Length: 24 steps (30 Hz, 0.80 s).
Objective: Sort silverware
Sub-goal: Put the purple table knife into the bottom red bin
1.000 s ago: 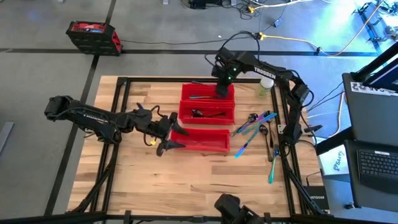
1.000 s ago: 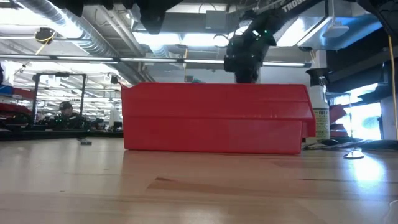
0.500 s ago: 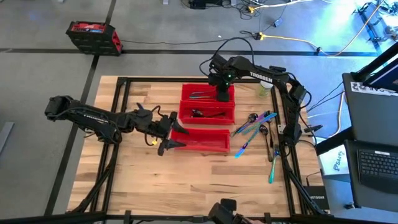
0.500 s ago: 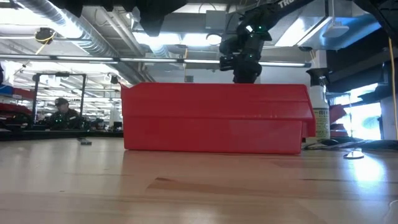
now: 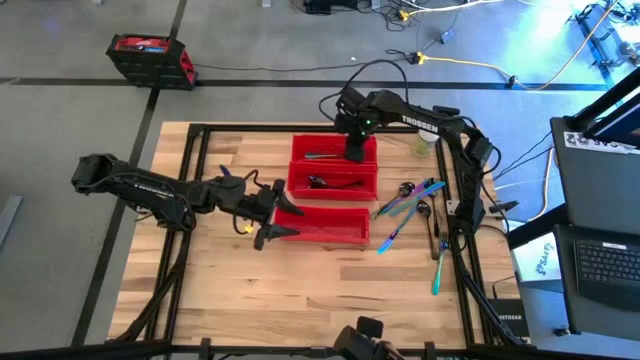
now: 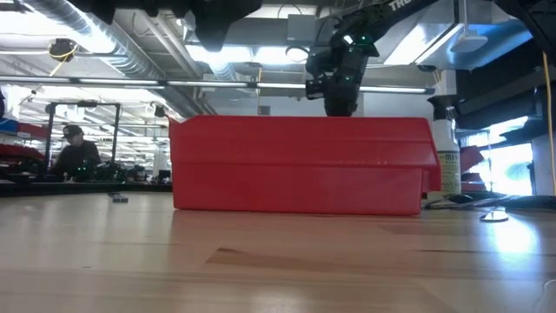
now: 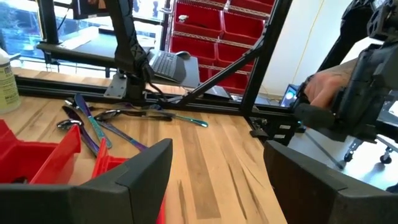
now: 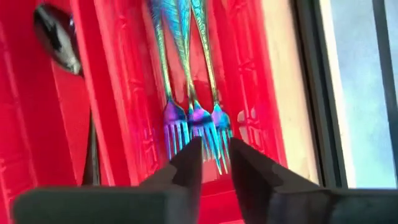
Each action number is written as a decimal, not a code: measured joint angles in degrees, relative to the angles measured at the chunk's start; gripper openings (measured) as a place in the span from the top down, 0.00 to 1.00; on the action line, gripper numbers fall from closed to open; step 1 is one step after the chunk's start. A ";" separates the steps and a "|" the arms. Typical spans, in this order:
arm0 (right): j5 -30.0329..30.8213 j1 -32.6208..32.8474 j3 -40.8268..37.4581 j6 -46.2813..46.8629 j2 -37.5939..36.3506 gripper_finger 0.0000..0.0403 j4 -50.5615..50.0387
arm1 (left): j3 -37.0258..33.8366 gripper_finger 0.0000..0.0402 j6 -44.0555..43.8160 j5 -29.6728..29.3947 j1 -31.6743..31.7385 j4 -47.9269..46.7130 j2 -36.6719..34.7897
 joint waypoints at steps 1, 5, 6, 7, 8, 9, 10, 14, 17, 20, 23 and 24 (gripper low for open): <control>0.10 0.00 0.00 0.19 0.00 0.77 0.41 | 0.00 0.40 -0.02 -0.55 0.00 -0.19 0.00; -0.61 0.07 0.00 1.27 -0.35 0.66 2.98 | 0.00 0.40 0.72 -6.25 0.00 -2.00 -1.35; -1.23 0.12 0.00 1.82 -0.79 0.64 3.48 | 0.00 0.40 0.79 -9.86 0.00 -3.29 -2.22; -1.83 0.45 0.00 2.59 -1.34 0.62 3.96 | 0.00 0.40 0.86 -14.00 0.00 -4.70 -3.36; -2.38 0.72 0.00 3.12 -2.03 0.61 4.64 | 0.00 0.40 0.84 -18.54 0.00 -6.39 -4.61; -2.39 1.16 0.00 3.15 -2.75 0.61 5.57 | 0.00 0.40 0.49 -23.02 0.00 -8.03 -5.80; -2.31 1.75 0.00 3.19 -3.51 0.61 6.77 | 0.00 0.40 -0.39 -27.16 0.00 -9.76 -7.28; -2.50 4.45 0.00 3.15 -6.94 0.61 10.51 | -0.04 0.40 -0.42 -37.95 -1.13 -15.68 -13.46; -4.94 6.72 0.00 1.90 -9.21 0.61 12.57 | -0.04 0.40 -2.46 -45.42 -3.06 -21.15 -16.75; -6.89 9.49 0.00 0.59 -10.64 0.61 15.47 | -0.04 0.40 -12.22 -56.53 -4.99 -30.43 -18.22; -8.63 12.73 0.00 0.40 -11.13 0.61 17.67 | -0.04 0.40 -25.30 -63.54 -6.48 -40.90 -17.46; -9.00 13.92 0.00 0.23 -11.14 0.61 18.38 | -0.04 0.40 -28.88 -64.83 -6.71 -43.95 -16.58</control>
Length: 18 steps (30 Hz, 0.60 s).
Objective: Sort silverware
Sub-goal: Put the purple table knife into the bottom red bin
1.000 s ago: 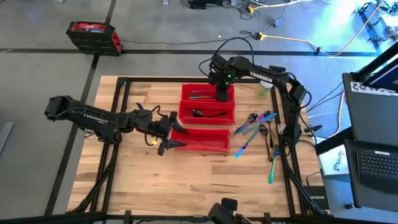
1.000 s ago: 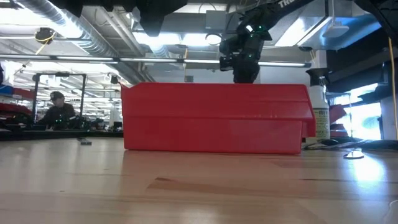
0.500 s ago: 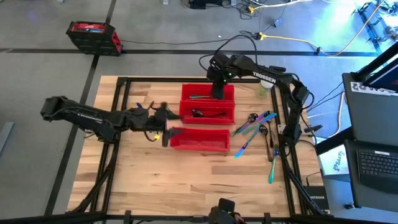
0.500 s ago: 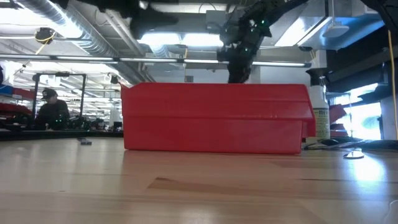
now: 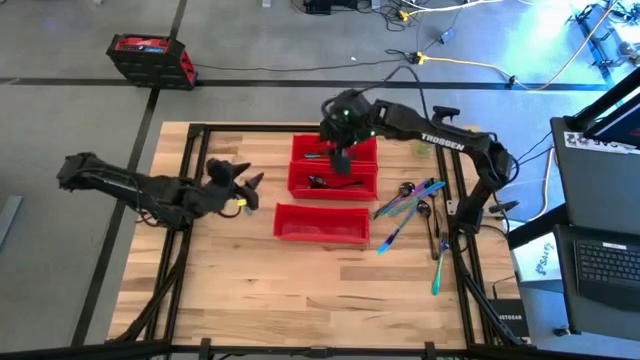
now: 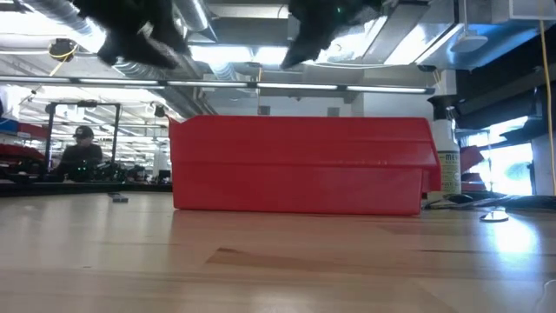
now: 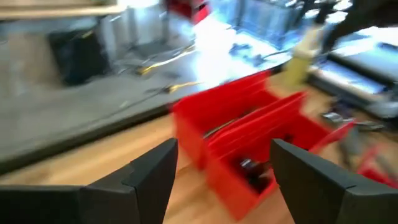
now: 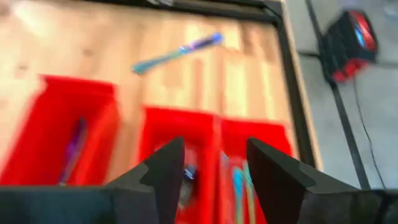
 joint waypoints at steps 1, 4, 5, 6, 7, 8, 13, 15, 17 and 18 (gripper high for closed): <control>-0.23 1.19 0.00 -0.16 -0.01 0.61 0.50 | 0.00 0.40 -2.76 -0.86 -0.02 -2.71 0.93; -0.33 4.54 0.00 -0.65 -0.01 0.61 1.05 | 0.00 0.42 -12.78 -2.56 0.29 -9.87 4.32; -0.33 5.67 0.00 -0.76 -0.01 0.61 1.07 | 0.00 0.43 -16.03 -2.64 0.78 -11.57 5.25; -0.33 6.72 0.00 -0.85 -0.01 0.61 1.11 | 0.00 0.46 -18.59 -2.21 1.41 -12.86 6.20; -0.33 7.79 0.00 -0.87 -0.01 0.61 1.13 | 0.00 0.51 -20.14 -0.75 2.21 -14.09 7.11; -0.33 8.89 0.00 -0.87 -0.01 0.61 1.11 | 0.00 0.58 -21.28 0.97 3.02 -15.07 7.99; -0.33 13.35 0.00 -1.43 -0.01 0.61 1.08 | 0.00 0.94 -21.56 7.28 5.65 -16.98 10.80; -0.35 14.61 0.00 -1.67 -0.01 0.61 1.02 | 0.00 0.97 -22.01 8.94 6.87 -18.40 10.96; -0.35 15.58 0.00 -1.64 -0.01 0.61 0.73 | 0.00 0.98 -23.01 10.88 8.53 -21.09 10.94; -0.34 15.95 0.00 -1.63 -0.01 0.61 0.56 | 0.00 0.99 -23.19 12.12 9.44 -22.79 10.94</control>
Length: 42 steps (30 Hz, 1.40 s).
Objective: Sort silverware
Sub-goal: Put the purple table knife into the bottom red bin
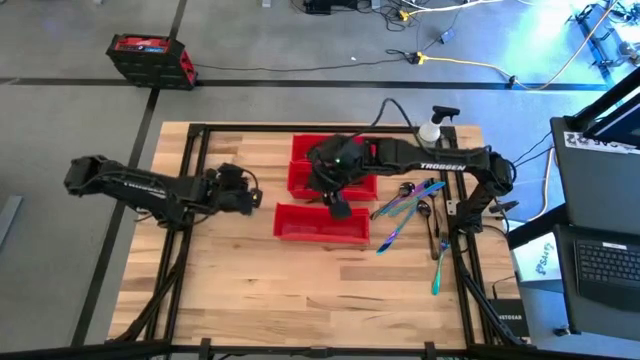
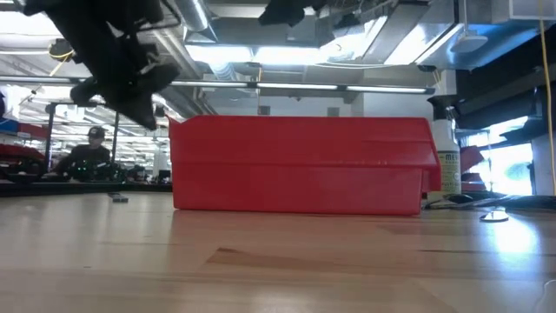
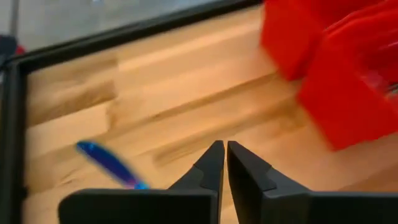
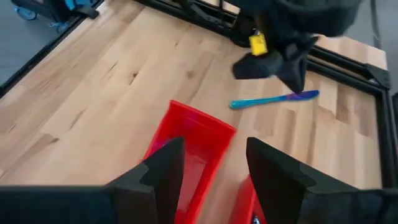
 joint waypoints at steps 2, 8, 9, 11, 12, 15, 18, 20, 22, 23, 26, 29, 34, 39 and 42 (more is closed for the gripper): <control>0.02 0.79 0.00 0.00 0.00 0.61 -0.43 | 0.00 1.00 -0.63 3.09 2.22 -3.41 0.00; 0.01 2.59 0.00 0.00 0.00 0.61 -1.88 | 0.00 1.00 3.67 12.22 7.42 -4.10 0.04; -0.03 2.65 0.00 0.00 0.00 0.61 -1.88 | 0.00 1.00 3.68 13.37 8.32 -4.15 0.36; -0.01 2.93 0.00 0.10 0.00 0.61 -1.86 | 0.02 1.00 3.80 15.91 10.06 -4.50 1.40; -0.01 3.00 0.00 0.11 0.00 0.61 -1.86 | 0.02 1.00 4.29 17.51 10.76 -4.49 2.47; -0.03 3.24 0.00 0.11 0.00 0.61 -1.81 | 0.02 1.00 5.99 22.07 12.28 -4.26 6.69; -0.03 3.18 0.00 0.11 0.00 0.61 -2.06 | 0.02 1.00 7.63 24.50 12.80 -3.47 11.39; -0.01 3.18 0.00 0.11 0.00 0.61 -2.72 | 0.02 1.00 7.72 24.63 12.83 -2.65 13.89; -0.01 3.18 0.00 0.11 0.00 0.61 -3.13 | 0.02 1.00 8.09 24.59 12.81 -1.07 15.83; -0.01 3.18 0.00 0.11 0.00 0.61 -3.30 | 0.02 1.00 8.53 24.54 12.81 0.00 16.76; 0.01 3.18 0.00 0.09 0.00 0.61 -4.23 | 0.04 1.00 9.82 24.46 12.82 2.32 19.53; 0.02 3.15 0.00 0.11 0.00 0.61 -5.36 | 0.07 1.00 10.10 24.42 12.80 2.30 21.38; 0.04 3.15 0.00 0.11 0.00 0.61 -7.82 | 0.09 1.00 10.78 23.76 11.97 2.22 21.35; 0.04 3.15 0.00 0.11 0.00 0.61 -8.88 | 0.09 1.00 10.46 22.02 11.17 1.76 20.06; 0.08 3.15 0.00 0.11 0.00 0.61 -8.78 | 0.09 1.00 10.66 21.08 11.19 1.24 19.37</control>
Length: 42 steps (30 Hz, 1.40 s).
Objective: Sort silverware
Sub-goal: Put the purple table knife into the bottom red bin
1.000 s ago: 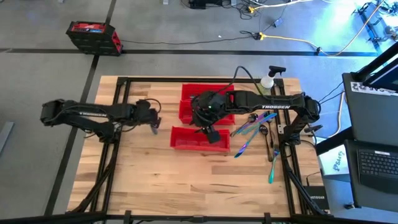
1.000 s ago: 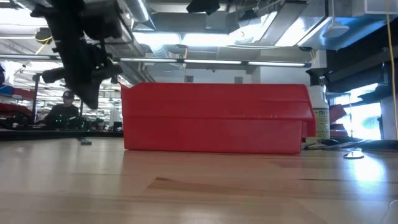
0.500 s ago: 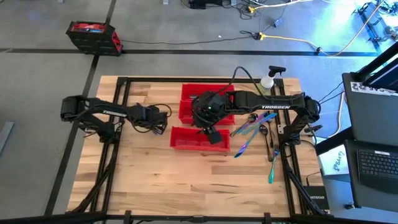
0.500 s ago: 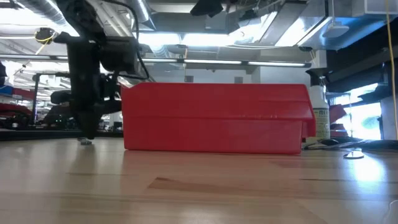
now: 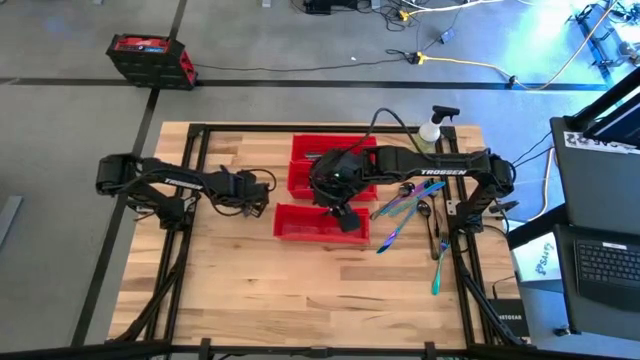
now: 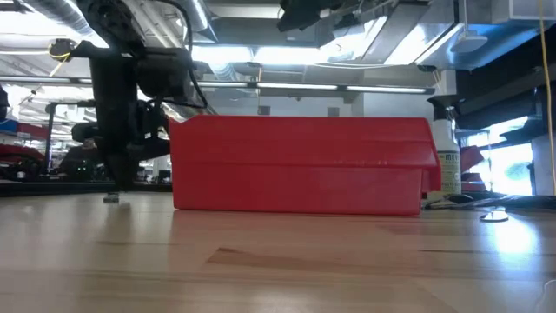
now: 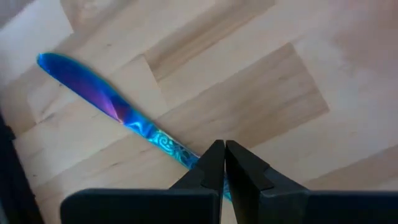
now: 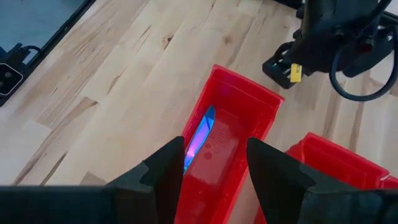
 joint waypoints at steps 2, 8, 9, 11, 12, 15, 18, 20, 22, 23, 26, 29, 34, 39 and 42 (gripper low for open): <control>0.00 0.00 0.00 -0.01 0.00 0.61 0.12 | 0.00 1.00 -0.06 -0.82 0.00 -1.05 -0.05; 0.02 0.00 0.00 0.00 0.00 0.61 0.29 | 0.00 1.00 1.11 -2.58 0.07 -4.39 -0.05; 0.02 0.00 0.00 0.00 0.00 0.61 0.30 | 0.00 1.00 1.71 -2.58 0.07 -4.96 -0.05; 0.04 0.00 0.00 0.00 0.00 0.61 0.39 | -0.02 1.00 1.78 -2.69 0.07 -6.31 -0.05; 0.04 0.00 0.00 0.00 0.00 0.61 0.45 | -0.02 1.00 2.01 -2.69 0.07 -6.58 -0.01; 0.04 0.00 0.00 0.00 0.00 0.61 0.85 | -0.02 1.00 3.68 -2.36 0.07 -6.69 -0.01; 0.04 0.00 0.00 -0.02 0.00 0.61 1.10 | -0.02 1.00 4.64 -2.23 0.07 -6.61 0.04; 0.04 0.00 0.00 0.00 0.00 0.61 1.48 | -0.02 1.00 5.09 -2.21 0.07 -6.23 0.04; 0.04 0.00 0.00 -0.01 0.00 0.61 1.50 | -0.02 1.00 6.17 -2.12 0.07 -5.43 0.04; 0.04 0.00 0.00 -0.02 0.00 0.61 1.50 | -0.02 1.00 6.34 -2.10 0.07 -5.19 0.04; 0.02 0.00 0.00 0.20 0.00 0.61 1.48 | -0.02 1.00 6.48 -2.22 0.07 -5.31 0.06; 0.02 0.00 0.00 0.26 0.00 0.61 1.44 | -0.02 1.00 6.71 -2.27 0.07 -5.35 0.06; -0.03 0.00 0.00 0.33 0.00 0.61 1.41 | -0.02 1.00 9.22 -1.37 0.07 -5.25 0.06; -0.05 0.00 0.00 0.39 0.00 0.61 1.41 | -0.02 1.00 10.79 -0.28 0.16 -4.97 0.08; -0.07 0.00 0.00 0.42 0.00 0.61 1.43 | -0.04 1.00 11.97 0.83 1.09 -4.02 0.08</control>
